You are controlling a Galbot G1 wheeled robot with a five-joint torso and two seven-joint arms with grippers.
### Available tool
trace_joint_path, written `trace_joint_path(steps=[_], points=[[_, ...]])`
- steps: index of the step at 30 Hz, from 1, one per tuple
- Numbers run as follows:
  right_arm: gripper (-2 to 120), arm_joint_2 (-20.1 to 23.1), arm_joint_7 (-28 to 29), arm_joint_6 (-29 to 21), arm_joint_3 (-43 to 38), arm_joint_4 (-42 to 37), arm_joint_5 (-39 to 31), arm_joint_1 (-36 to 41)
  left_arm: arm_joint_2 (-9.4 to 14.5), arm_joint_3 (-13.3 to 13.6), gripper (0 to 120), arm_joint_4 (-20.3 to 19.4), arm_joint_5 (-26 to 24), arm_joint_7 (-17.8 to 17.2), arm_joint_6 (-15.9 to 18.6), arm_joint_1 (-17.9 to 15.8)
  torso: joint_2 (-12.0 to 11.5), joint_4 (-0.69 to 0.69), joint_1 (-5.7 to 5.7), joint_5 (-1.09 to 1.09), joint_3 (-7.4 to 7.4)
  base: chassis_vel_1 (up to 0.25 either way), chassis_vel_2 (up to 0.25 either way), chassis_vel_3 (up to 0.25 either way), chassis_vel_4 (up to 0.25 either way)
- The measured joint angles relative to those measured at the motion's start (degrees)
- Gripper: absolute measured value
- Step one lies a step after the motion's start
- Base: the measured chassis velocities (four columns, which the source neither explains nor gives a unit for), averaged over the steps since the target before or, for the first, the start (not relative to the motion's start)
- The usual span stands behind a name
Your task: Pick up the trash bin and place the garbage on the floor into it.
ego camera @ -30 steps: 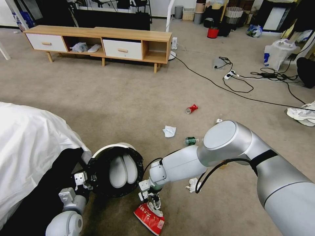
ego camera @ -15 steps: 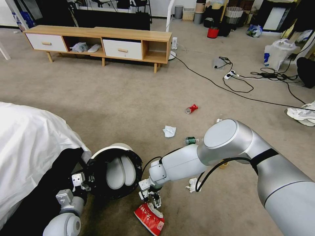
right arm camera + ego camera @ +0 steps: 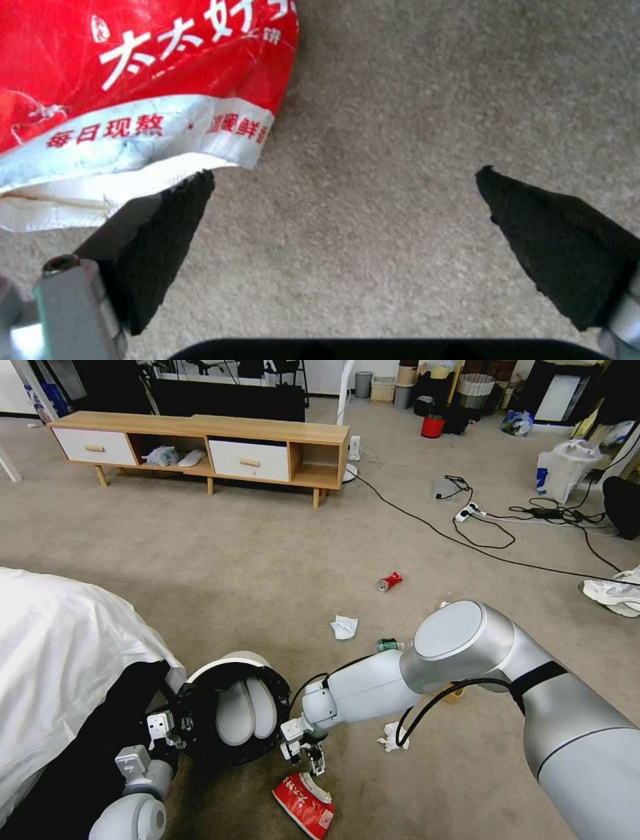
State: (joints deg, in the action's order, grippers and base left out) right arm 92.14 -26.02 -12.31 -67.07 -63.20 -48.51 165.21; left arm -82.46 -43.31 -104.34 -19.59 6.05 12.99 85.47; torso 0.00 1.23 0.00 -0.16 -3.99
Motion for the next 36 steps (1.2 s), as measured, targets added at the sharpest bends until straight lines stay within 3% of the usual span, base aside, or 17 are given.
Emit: trace_joint_path(steps=[36], points=[[100, 0.0, 1.4, 1.0, -1.0, 1.5, 1.2, 2.4, -0.2, -0.7, 0, -0.2, 0.0, 0.1, -0.2, 0.3, 0.0, 0.00, 0.00, -0.01, 0.00, 0.000, 0.000, 0.000, 0.000]])
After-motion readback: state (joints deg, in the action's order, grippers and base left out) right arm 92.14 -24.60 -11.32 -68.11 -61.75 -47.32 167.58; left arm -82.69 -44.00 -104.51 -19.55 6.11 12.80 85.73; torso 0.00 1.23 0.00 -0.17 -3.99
